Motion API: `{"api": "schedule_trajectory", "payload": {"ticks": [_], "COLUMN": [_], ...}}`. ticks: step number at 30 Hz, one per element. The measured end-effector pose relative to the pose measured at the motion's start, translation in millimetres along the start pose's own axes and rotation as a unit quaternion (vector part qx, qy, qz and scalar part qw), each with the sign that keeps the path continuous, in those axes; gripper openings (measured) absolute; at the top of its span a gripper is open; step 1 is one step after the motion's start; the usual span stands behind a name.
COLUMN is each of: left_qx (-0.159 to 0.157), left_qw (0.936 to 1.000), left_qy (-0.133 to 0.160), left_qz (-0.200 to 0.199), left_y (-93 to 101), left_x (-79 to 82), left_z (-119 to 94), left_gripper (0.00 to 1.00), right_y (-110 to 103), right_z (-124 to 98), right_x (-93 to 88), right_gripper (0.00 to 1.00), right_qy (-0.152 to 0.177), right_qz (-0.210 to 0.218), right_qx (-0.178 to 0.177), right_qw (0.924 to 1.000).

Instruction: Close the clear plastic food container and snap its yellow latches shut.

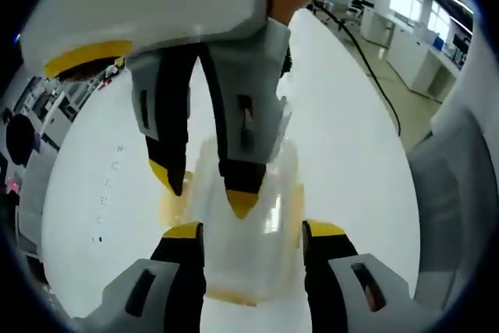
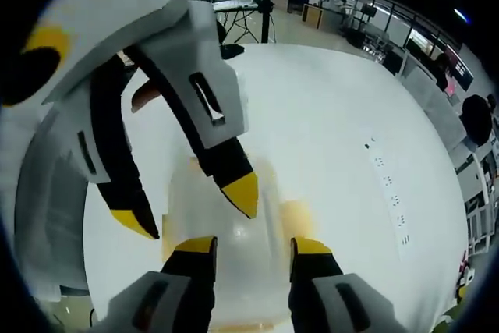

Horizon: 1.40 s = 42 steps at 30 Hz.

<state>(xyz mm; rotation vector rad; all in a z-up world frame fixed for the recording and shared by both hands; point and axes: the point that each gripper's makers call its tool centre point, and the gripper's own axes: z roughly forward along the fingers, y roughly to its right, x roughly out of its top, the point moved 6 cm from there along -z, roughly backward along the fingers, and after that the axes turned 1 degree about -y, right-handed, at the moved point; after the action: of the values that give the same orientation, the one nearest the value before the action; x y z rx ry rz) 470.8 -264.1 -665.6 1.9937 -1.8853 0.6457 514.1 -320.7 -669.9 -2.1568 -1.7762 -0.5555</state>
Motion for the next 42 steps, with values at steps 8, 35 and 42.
{"api": "schedule_trajectory", "payload": {"ticks": [8, 35, 42], "left_qx": [-0.003, 0.09, 0.119], "left_qw": [0.9999, 0.9956, 0.9925], "left_qy": [-0.005, 0.019, 0.023], "left_qz": [0.01, 0.019, 0.016], "left_y": [10.1, 26.4, 22.4], "left_x": [-4.6, -10.2, -10.2], "left_z": [8.8, 20.4, 20.4], "left_gripper": [0.51, 0.6, 0.51], "right_y": [4.4, 14.5, 13.1], "right_z": [0.0, 12.5, 14.0], "right_x": [4.6, 2.5, 2.3], "right_gripper": [0.42, 0.43, 0.4], "right_qy": [-0.002, -0.023, -0.027], "right_qz": [-0.012, 0.025, 0.029], "right_qx": [-0.002, 0.083, 0.099], "right_qw": [0.9999, 0.996, 0.9943]}}
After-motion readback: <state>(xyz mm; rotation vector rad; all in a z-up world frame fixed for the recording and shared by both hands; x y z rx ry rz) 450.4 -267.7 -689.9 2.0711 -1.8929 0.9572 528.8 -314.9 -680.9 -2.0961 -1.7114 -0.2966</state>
